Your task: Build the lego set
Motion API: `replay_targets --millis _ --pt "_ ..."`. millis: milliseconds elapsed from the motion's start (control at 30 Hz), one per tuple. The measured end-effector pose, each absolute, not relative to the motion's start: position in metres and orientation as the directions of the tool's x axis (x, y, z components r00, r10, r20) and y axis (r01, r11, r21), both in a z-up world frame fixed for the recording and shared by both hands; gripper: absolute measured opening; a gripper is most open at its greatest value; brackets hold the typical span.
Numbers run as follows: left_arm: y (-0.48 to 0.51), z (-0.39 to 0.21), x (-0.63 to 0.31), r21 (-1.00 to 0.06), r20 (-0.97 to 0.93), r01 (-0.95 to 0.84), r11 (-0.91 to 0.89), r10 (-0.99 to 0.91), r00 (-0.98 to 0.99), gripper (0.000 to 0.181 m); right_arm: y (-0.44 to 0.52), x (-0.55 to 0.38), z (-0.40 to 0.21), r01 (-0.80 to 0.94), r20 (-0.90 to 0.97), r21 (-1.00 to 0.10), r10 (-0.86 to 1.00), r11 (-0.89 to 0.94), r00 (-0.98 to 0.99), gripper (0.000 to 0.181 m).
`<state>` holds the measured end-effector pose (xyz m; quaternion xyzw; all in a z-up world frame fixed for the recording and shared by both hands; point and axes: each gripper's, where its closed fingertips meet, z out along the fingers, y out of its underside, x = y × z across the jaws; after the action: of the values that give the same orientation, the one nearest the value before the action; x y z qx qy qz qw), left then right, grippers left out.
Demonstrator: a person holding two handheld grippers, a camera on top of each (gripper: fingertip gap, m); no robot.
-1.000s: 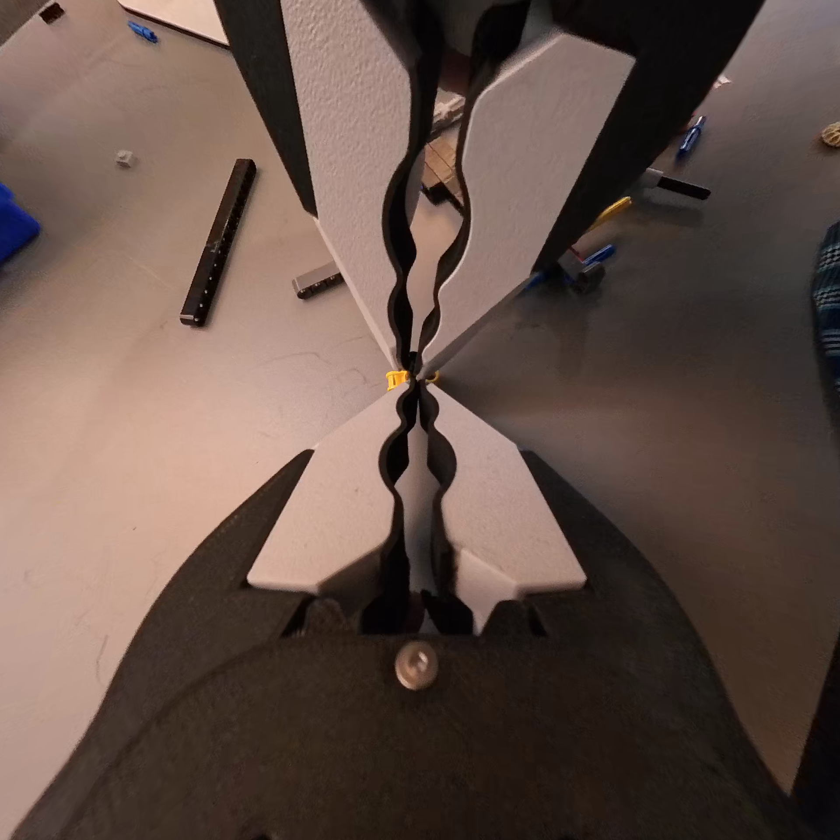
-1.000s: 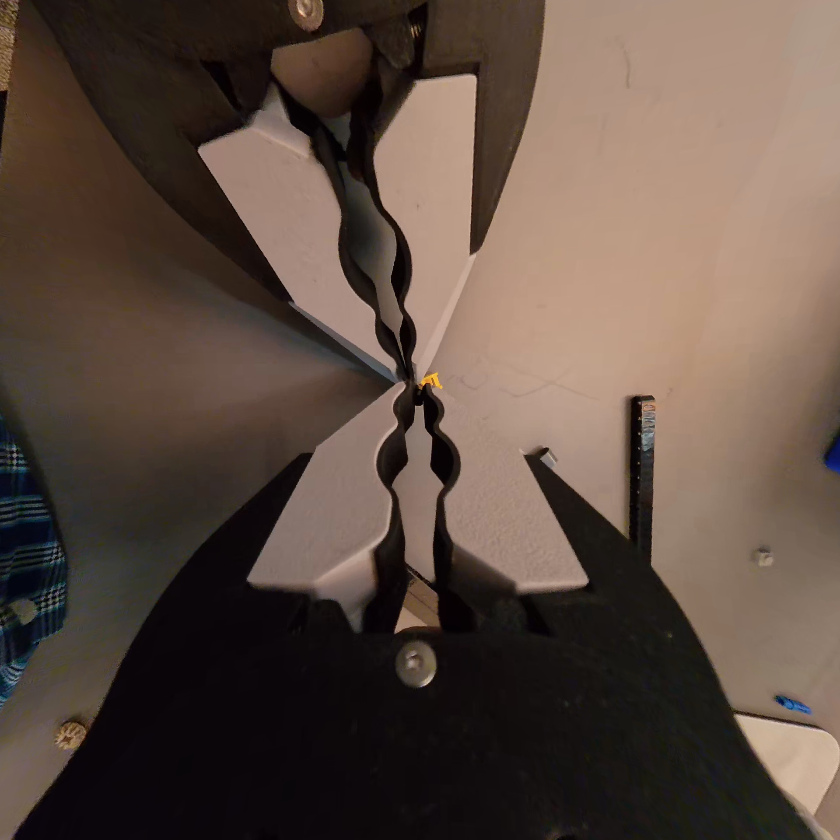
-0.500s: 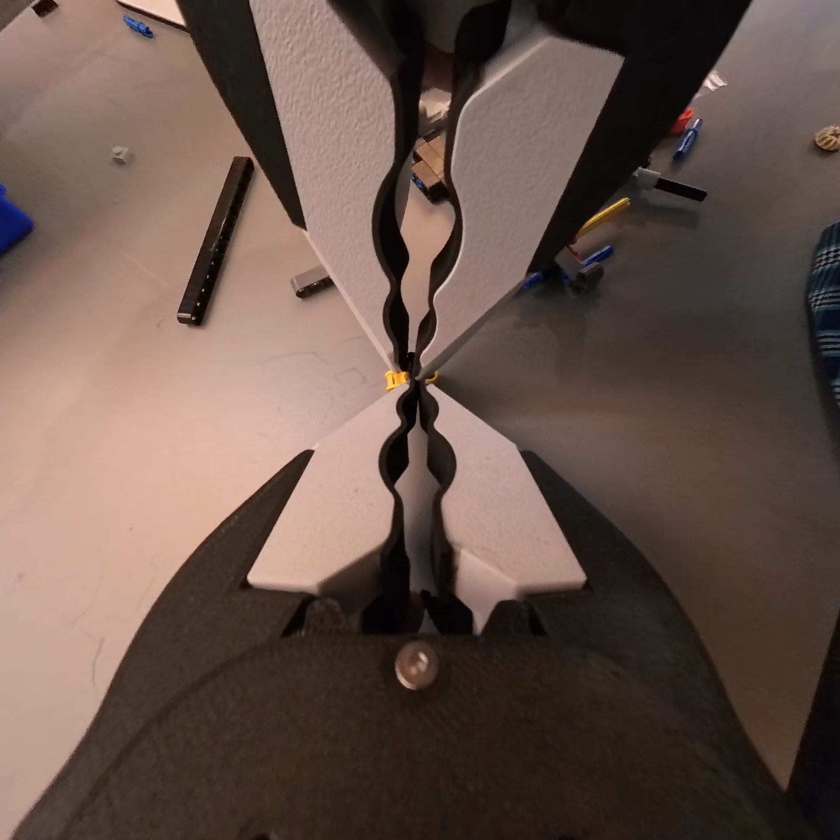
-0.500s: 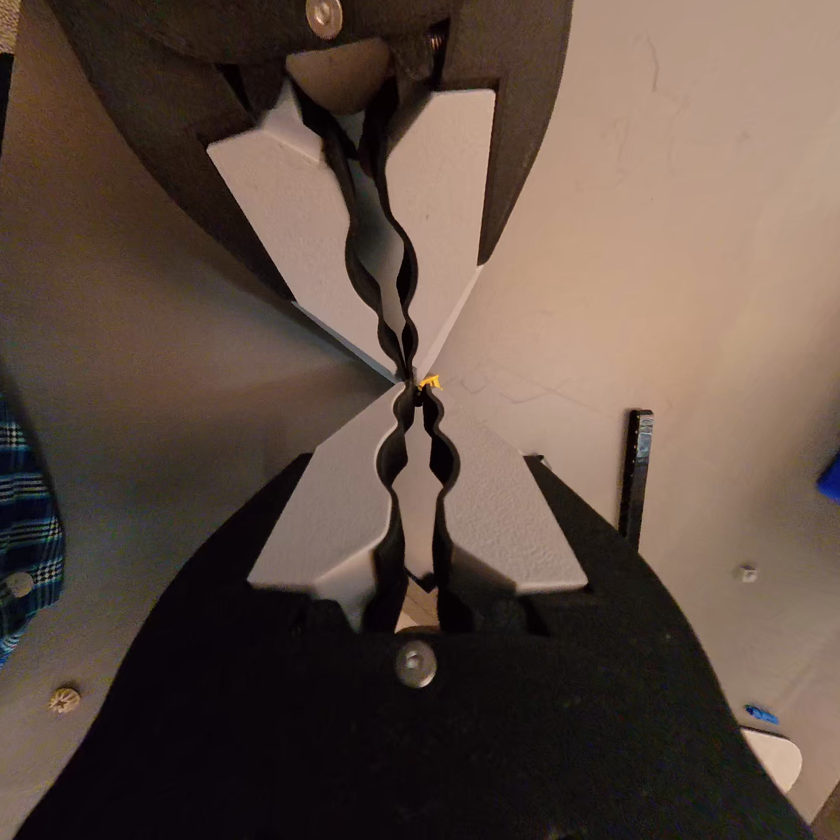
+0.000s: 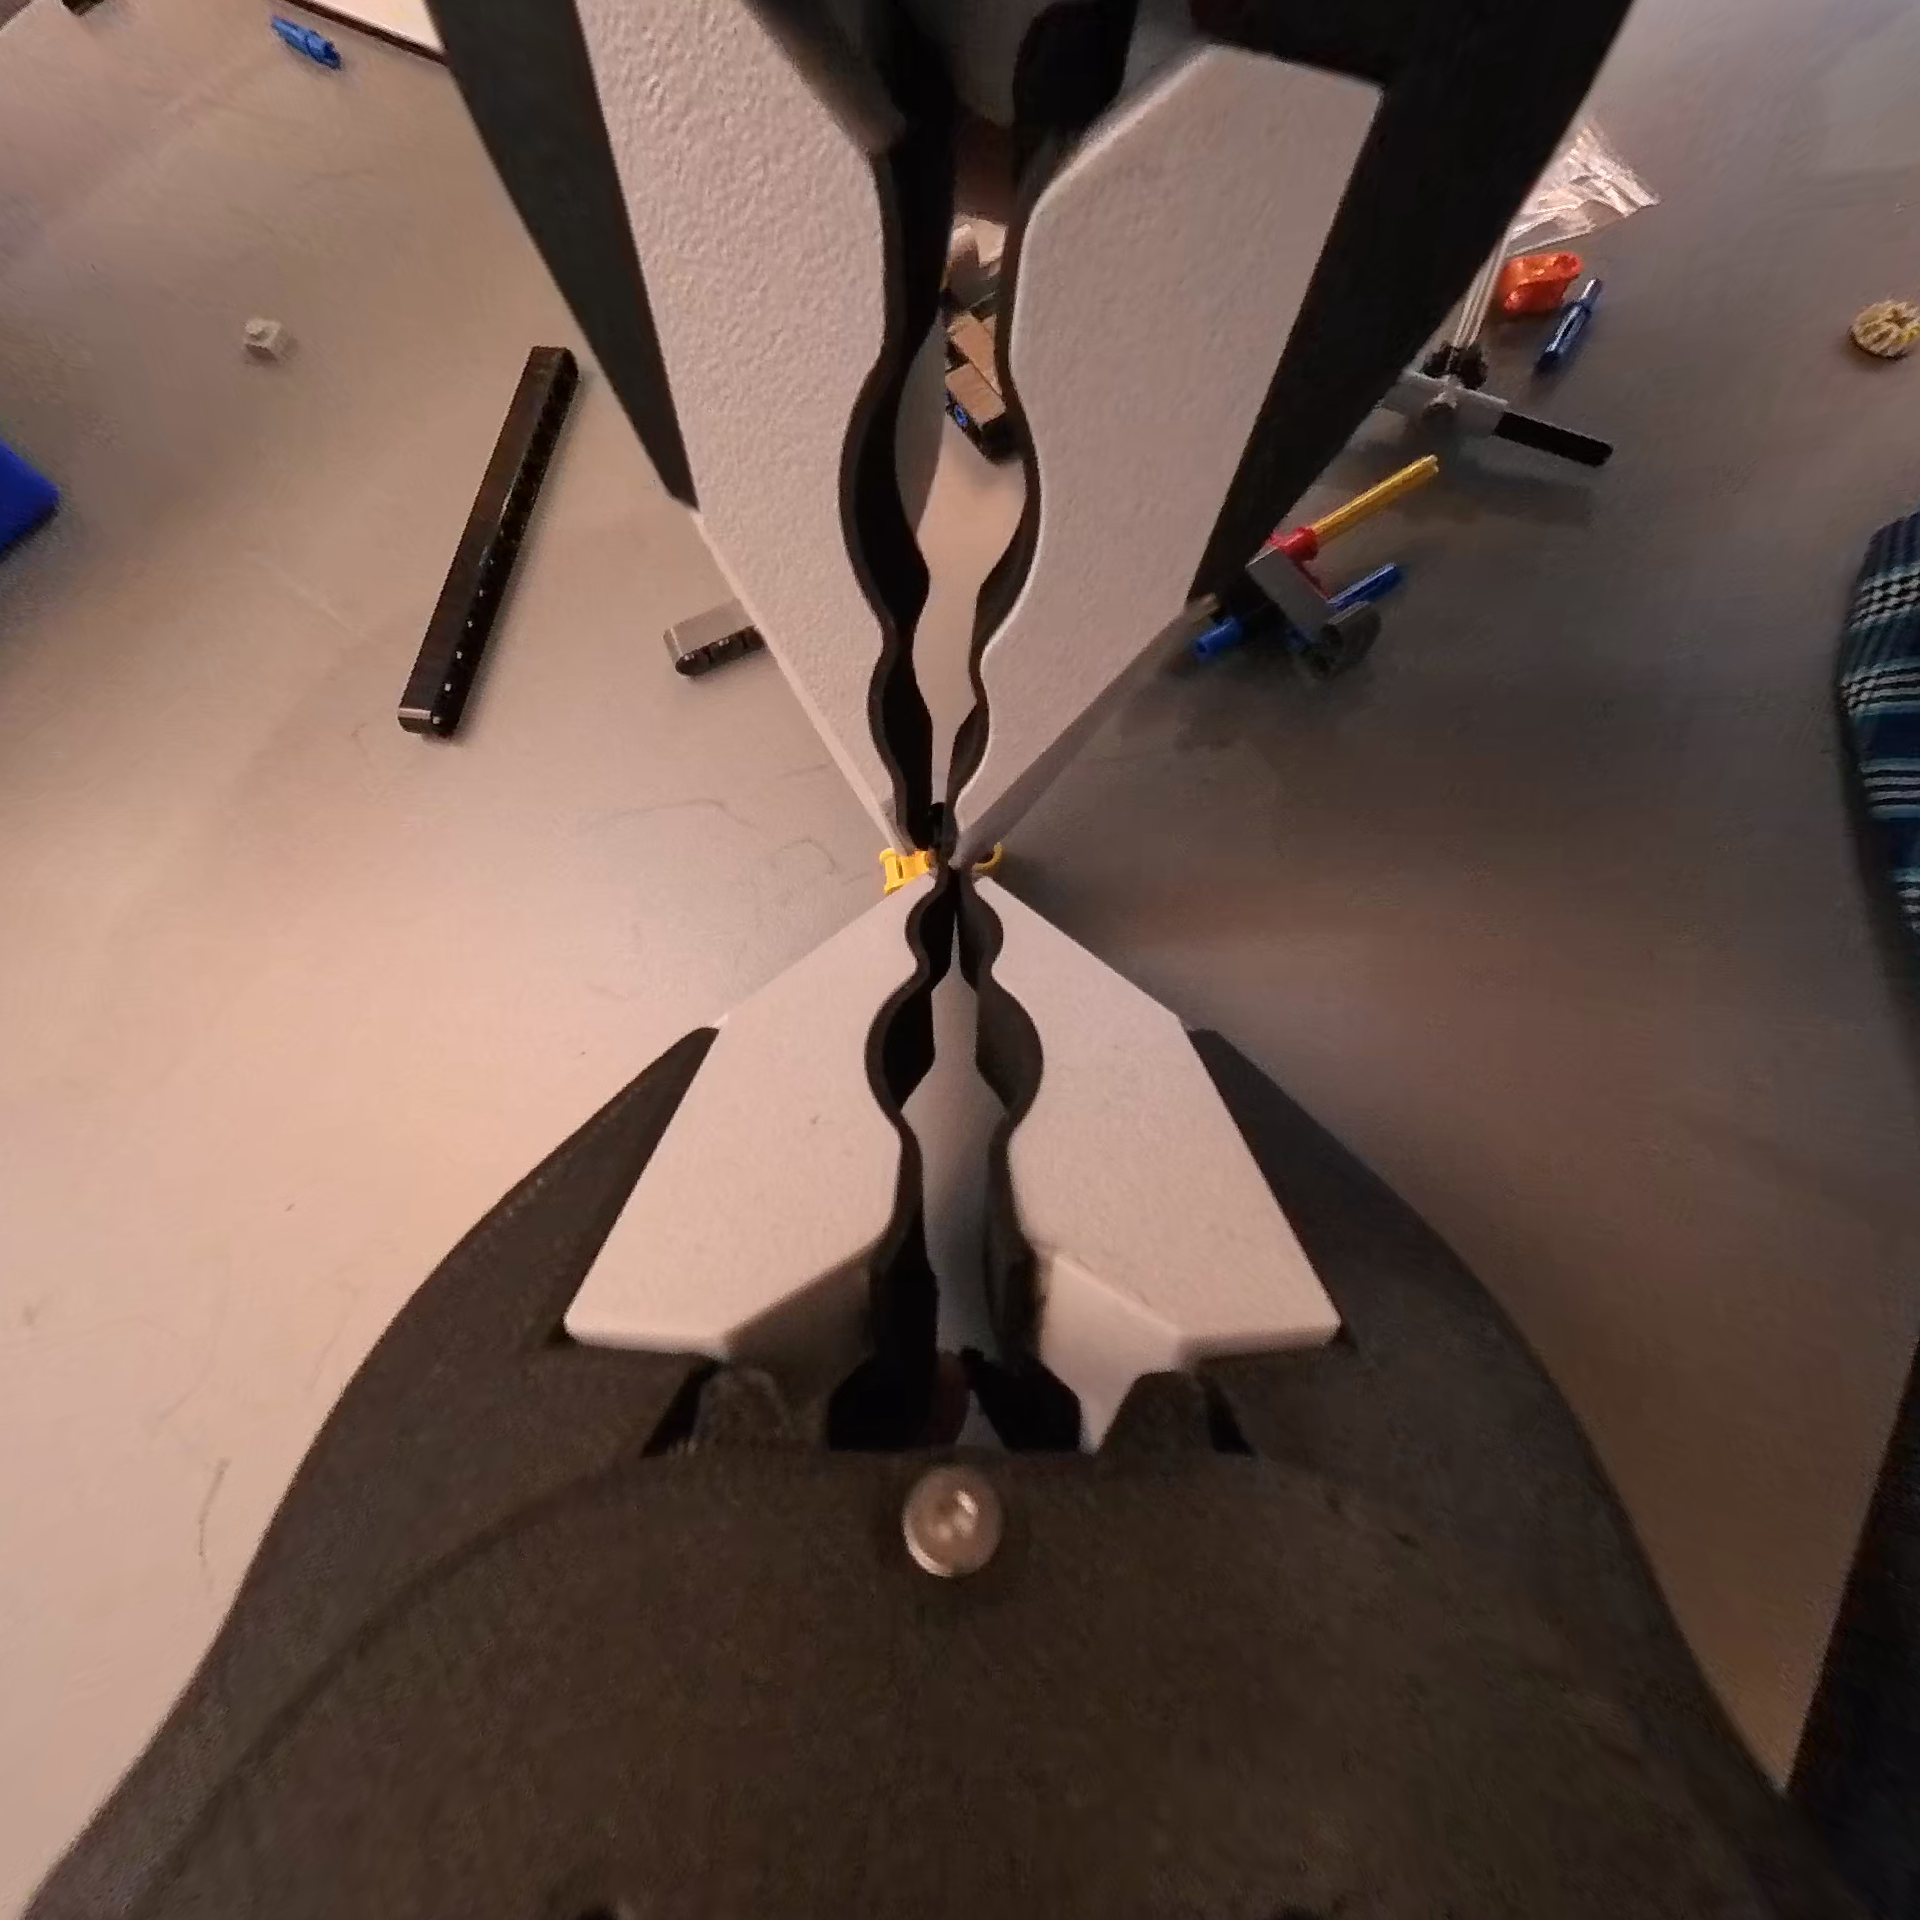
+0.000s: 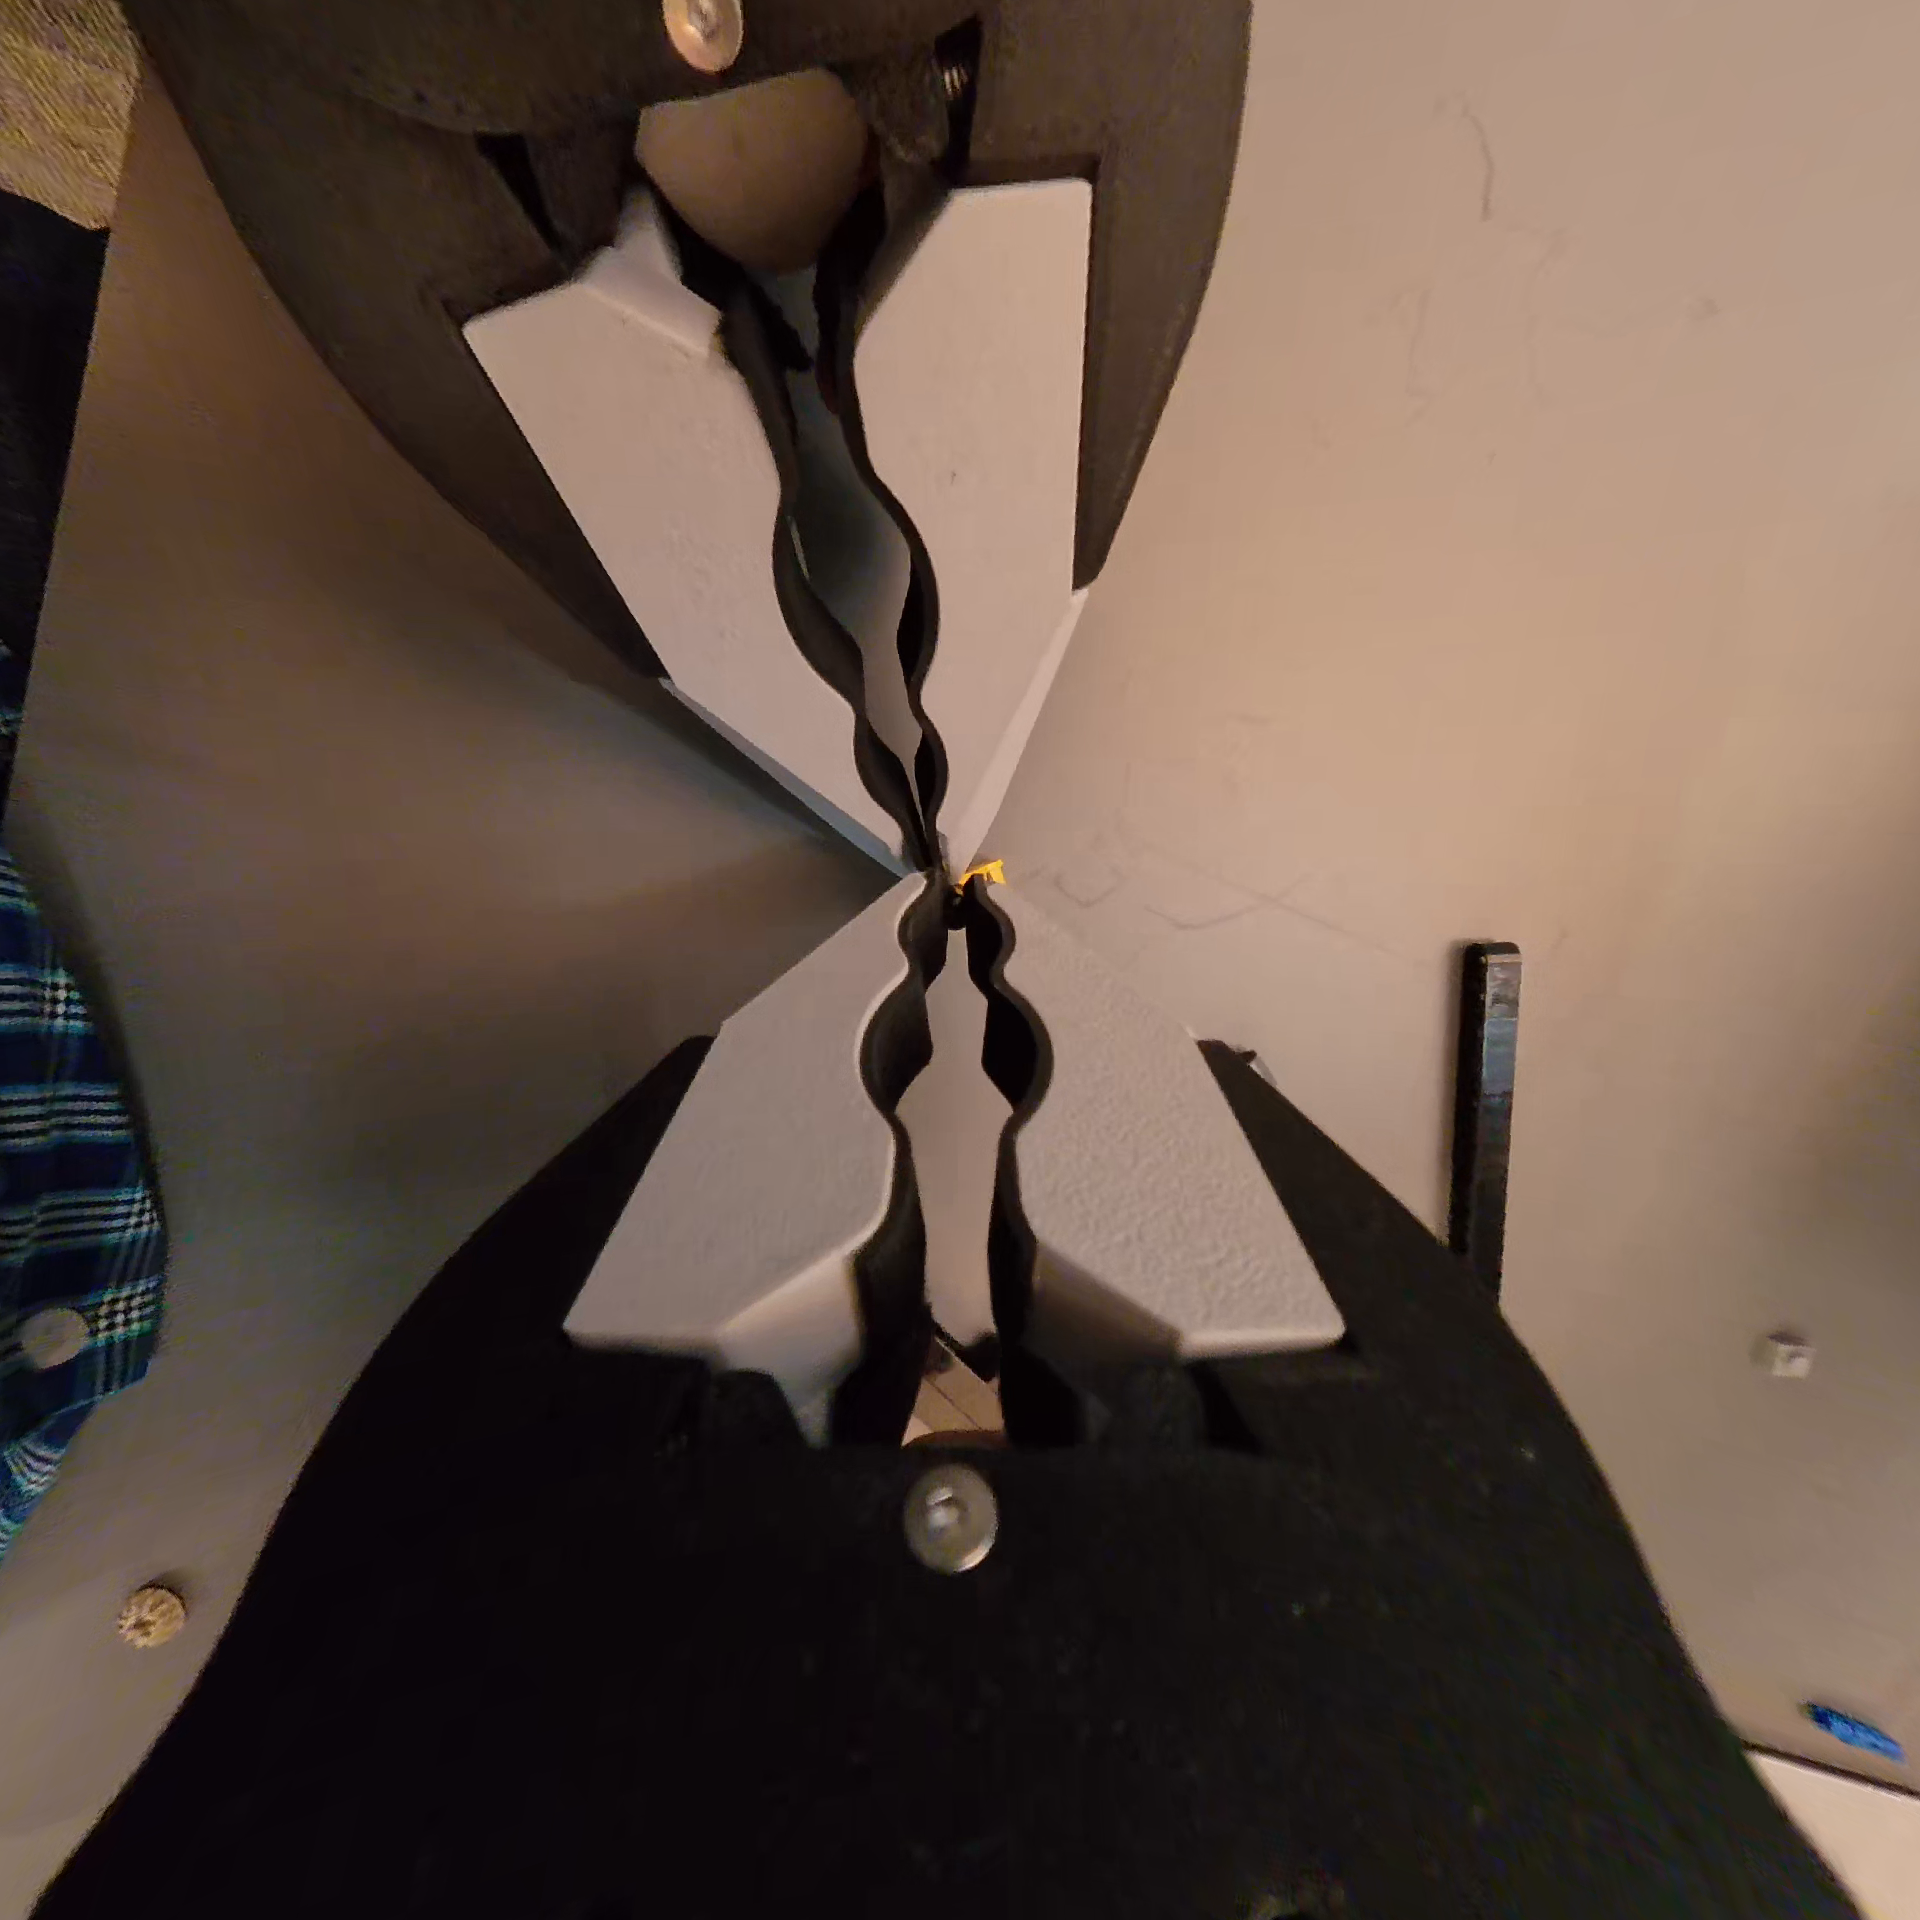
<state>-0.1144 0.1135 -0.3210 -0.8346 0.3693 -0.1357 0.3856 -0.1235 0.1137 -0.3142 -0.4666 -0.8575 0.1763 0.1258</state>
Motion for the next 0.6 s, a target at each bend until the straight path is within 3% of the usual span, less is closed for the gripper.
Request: replay_targets --millis 300,600 --pt "0.1138 -0.3212 -0.1148 -0.744 -0.05 -0.507 -0.435 -0.72 0.692 0.0 0.1135 -0.1239 -0.3141 0.764 0.005 -0.461 0.862 0.451 -0.506 0.001" --pt "0.1138 -0.3213 -0.1149 -0.744 -0.042 -0.504 -0.439 -0.722 0.691 0.0 0.113 -0.1241 -0.3141 0.716 0.048 -0.449 0.814 0.536 -0.579 0.001"
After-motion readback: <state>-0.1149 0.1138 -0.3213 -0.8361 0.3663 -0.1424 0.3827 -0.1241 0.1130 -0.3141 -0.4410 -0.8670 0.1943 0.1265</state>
